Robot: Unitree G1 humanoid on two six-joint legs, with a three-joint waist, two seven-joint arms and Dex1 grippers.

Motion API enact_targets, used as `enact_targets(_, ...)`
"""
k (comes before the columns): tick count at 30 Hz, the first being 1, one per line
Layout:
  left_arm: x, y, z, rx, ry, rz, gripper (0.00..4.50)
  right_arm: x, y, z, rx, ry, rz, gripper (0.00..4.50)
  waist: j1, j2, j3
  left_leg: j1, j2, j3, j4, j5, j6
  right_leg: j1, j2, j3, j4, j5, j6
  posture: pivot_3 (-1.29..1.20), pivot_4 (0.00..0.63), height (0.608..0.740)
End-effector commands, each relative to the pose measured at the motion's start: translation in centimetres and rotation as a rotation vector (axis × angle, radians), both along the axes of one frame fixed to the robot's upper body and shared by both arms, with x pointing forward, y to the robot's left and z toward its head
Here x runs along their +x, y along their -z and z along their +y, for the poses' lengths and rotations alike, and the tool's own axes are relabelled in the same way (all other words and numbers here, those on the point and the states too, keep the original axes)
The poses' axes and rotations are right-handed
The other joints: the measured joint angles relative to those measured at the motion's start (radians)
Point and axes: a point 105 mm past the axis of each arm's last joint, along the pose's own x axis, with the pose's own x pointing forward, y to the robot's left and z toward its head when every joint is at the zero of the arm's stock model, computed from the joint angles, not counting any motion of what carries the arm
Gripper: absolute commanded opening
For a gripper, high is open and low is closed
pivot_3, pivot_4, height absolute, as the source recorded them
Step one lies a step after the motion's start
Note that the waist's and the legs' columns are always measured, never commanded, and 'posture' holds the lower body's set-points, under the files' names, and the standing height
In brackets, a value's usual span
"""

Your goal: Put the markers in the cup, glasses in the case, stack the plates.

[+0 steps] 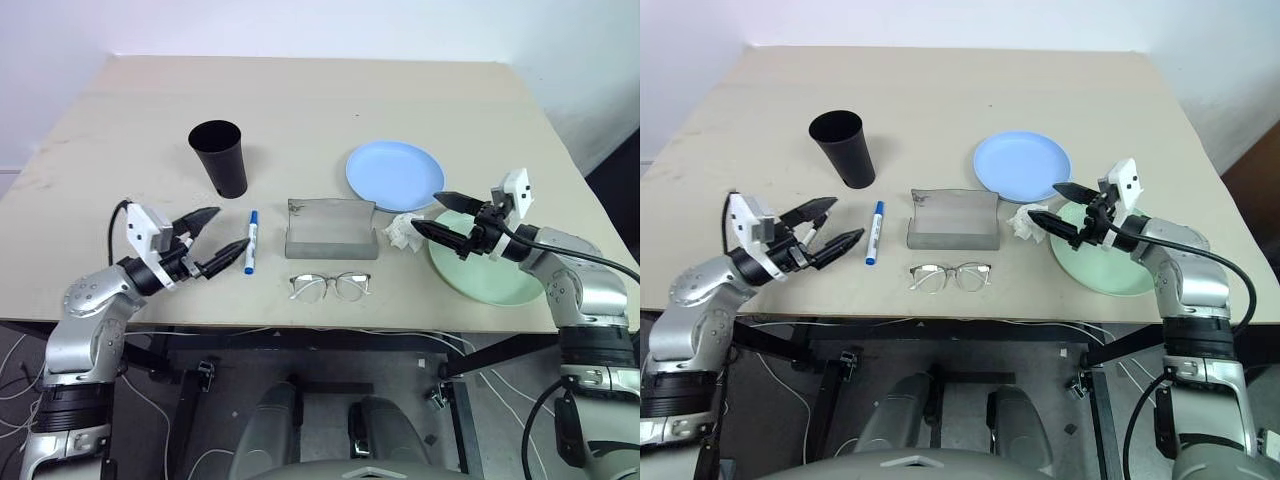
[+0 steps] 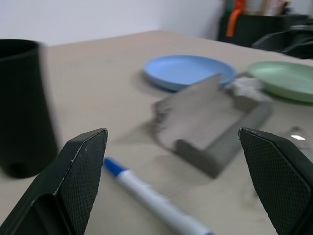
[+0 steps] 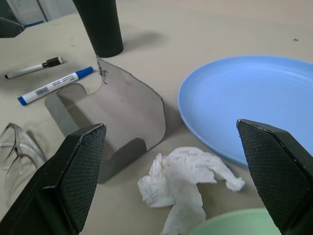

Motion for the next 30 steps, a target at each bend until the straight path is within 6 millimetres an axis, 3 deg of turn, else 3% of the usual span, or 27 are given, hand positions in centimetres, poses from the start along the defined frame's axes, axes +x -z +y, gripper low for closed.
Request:
enact_targets(1,0.1,-1.4,-0.9,-0.003,0.041,-0.044,4.48,-0.4,-2.1,-0.6,-0.006,0.003,-0.076,4.50,0.000,0.000,0.000,0.000,0.000,0.000,0.000,0.000,0.000,0.000,0.000,0.000,0.000,0.000,0.000,0.00,0.150,0.727)
enact_targets(8,0.4,-3.0,-1.9,0.006,0.076,-0.072,4.48,-0.4,-2.5,-1.3,0.009,0.041,-0.088,4.50,0.001,0.000,0.000,0.000,0.000,0.001,0.000,0.001,0.002,0.001,0.000,0.000,0.000,0.002,0.003,0.00,0.150,0.727)
enact_targets(15,-0.1,-2.4,-2.4,0.035,0.110,-0.048,4.48,-0.3,-2.2,-2.6,-0.021,0.078,-0.002,4.50,0.001,0.000,0.000,0.000,0.000,0.001,0.000,0.001,0.002,0.001,0.000,0.000,0.000,0.002,0.003,0.00,0.150,0.727)
enact_targets(21,0.0,-1.5,-3.4,0.041,0.132,-0.032,4.48,-1.9,-1.4,-3.1,-0.113,0.043,0.164,4.50,0.003,0.000,0.000,0.000,0.000,0.000,0.000,0.000,0.002,0.000,0.000,0.000,0.000,0.000,0.000,0.00,0.150,0.727)
enact_targets(30,1.3,-0.5,-3.9,0.076,0.139,-0.025,4.48,-4.8,1.3,-2.3,-0.351,-0.041,0.403,4.50,0.000,0.001,0.000,-0.002,0.000,0.000,0.000,-0.001,0.001,0.000,0.000,0.000,-0.001,0.000,0.000,0.00,0.150,0.727)
